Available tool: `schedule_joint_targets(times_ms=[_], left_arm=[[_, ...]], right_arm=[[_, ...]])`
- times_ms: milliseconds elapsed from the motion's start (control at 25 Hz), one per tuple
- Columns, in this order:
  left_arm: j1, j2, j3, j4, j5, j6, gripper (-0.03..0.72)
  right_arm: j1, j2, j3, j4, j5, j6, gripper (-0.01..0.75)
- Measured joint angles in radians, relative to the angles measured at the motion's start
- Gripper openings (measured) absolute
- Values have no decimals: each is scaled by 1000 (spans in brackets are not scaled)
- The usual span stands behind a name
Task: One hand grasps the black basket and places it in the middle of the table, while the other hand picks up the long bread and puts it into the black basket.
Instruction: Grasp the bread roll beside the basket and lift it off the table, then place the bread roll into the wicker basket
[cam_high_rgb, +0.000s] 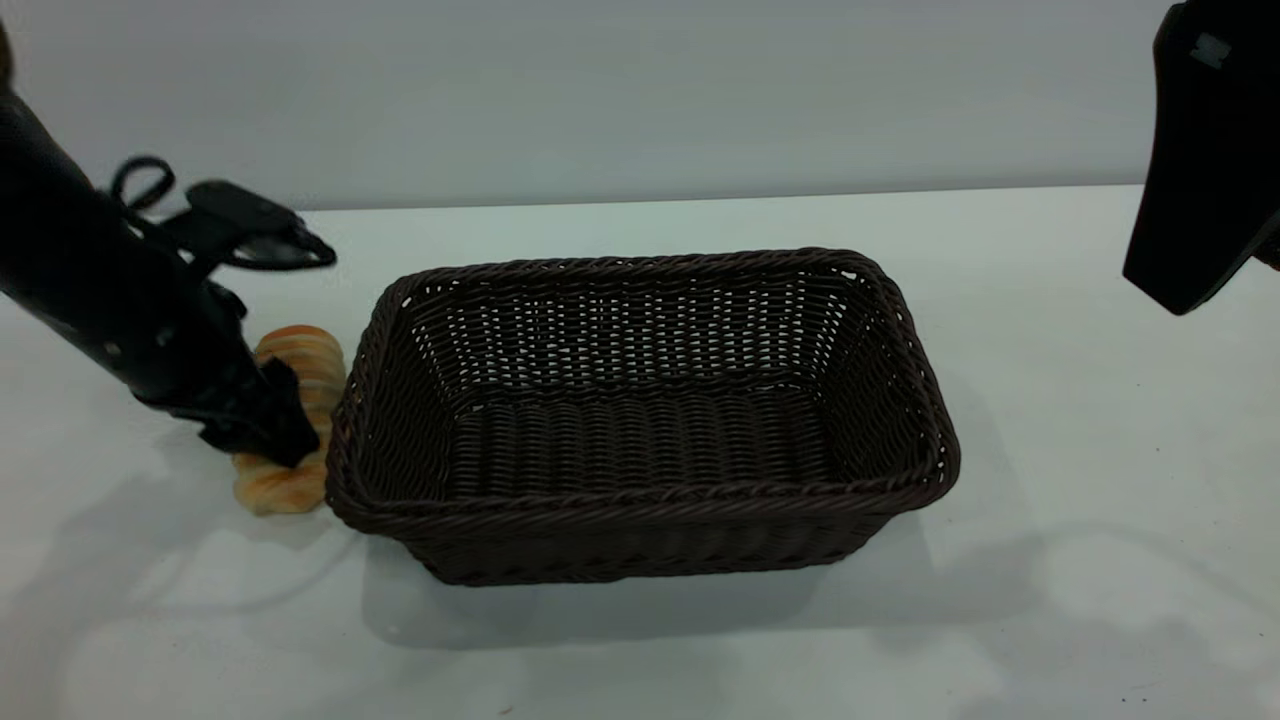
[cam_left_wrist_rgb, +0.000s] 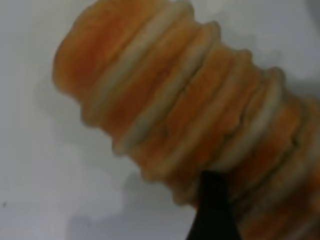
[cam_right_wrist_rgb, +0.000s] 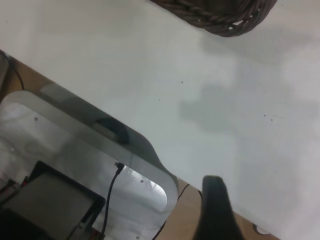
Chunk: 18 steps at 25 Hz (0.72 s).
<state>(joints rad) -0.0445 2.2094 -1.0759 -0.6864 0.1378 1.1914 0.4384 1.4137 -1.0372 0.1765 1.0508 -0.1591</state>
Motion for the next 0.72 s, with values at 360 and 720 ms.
schedule_joint_targets(times_ms=[360,720], left_arm=[[0,-27,-2,-57,-6,-23,107],[-21,-299,2,-53,78,9,89]], right_arm=[[0,0,0,-2,0,21,546],[0,0,0,-4,-7,22,546]])
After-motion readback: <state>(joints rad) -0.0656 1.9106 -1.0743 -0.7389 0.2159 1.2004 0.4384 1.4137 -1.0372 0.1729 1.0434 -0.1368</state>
